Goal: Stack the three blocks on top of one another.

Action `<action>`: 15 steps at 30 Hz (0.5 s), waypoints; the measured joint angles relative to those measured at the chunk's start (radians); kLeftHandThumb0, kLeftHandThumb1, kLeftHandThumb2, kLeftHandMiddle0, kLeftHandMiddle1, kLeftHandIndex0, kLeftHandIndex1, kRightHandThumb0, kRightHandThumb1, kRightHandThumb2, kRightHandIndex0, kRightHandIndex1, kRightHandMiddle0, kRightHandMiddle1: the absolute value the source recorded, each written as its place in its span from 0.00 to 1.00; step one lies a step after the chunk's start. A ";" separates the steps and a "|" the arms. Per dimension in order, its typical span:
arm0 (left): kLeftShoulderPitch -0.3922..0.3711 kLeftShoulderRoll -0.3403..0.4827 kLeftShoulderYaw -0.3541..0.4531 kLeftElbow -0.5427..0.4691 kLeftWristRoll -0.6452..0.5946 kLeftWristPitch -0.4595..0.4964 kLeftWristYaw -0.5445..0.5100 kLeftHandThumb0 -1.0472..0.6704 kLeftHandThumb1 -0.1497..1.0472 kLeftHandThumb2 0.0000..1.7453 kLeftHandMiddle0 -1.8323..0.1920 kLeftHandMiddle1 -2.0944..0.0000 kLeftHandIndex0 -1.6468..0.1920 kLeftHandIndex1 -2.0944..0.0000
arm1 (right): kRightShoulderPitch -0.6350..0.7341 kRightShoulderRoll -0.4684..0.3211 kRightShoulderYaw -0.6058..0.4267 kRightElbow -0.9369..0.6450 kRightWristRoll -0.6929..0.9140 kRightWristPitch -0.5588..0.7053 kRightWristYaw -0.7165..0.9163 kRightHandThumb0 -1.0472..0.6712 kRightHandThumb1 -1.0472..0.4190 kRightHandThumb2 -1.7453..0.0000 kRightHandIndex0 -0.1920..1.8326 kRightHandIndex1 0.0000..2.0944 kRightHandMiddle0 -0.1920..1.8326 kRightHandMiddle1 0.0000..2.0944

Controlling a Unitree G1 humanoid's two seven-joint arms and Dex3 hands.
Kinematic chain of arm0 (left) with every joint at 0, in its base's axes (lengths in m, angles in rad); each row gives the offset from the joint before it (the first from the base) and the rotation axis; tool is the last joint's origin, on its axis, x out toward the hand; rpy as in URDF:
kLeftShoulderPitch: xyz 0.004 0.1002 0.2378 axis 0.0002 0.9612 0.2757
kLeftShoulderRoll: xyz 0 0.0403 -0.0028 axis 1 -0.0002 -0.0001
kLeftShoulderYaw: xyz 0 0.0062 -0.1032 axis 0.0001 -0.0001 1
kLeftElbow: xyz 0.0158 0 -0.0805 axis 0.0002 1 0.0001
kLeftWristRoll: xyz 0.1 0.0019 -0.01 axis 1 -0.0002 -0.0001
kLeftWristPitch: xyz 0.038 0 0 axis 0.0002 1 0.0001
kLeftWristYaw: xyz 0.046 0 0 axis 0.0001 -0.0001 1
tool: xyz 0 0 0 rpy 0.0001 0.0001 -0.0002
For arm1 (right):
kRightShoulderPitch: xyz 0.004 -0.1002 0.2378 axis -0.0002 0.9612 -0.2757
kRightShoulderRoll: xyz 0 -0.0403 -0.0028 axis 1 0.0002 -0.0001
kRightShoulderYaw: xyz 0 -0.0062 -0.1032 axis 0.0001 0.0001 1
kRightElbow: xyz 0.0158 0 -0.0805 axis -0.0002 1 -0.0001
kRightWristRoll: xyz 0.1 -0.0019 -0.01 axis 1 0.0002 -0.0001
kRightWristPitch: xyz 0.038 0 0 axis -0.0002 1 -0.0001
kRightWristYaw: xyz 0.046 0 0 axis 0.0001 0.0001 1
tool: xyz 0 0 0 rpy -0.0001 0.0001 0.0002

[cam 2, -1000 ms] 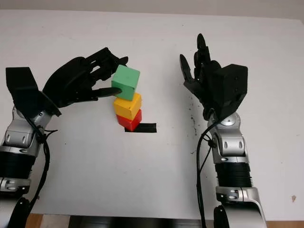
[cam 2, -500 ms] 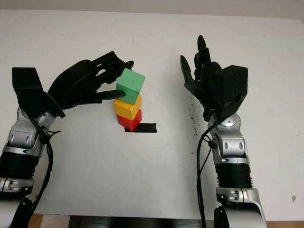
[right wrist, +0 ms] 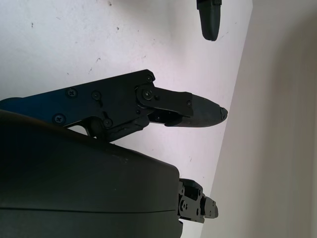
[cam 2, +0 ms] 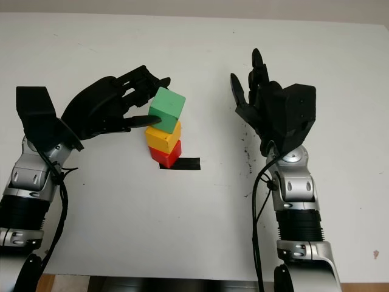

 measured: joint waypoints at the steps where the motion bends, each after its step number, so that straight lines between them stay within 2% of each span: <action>1: 0.000 0.000 0.000 0.000 0.000 -0.002 0.000 0.28 1.00 0.10 0.86 0.97 0.70 0.24 | 0.000 0.000 0.000 0.000 0.000 0.000 0.000 0.29 0.00 0.70 0.03 0.03 0.04 0.03; 11: 0.006 0.002 0.000 0.002 0.017 -0.019 0.000 0.28 1.00 0.11 0.87 0.97 0.71 0.23 | 0.000 -0.001 0.001 0.000 -0.005 0.001 0.004 0.29 0.00 0.69 0.03 0.03 0.04 0.03; 15: 0.014 0.003 0.000 -0.008 0.018 -0.006 0.004 0.30 1.00 0.08 0.86 0.97 0.70 0.19 | 0.000 -0.001 0.001 0.000 -0.005 0.001 0.008 0.29 0.00 0.71 0.04 0.03 0.04 0.03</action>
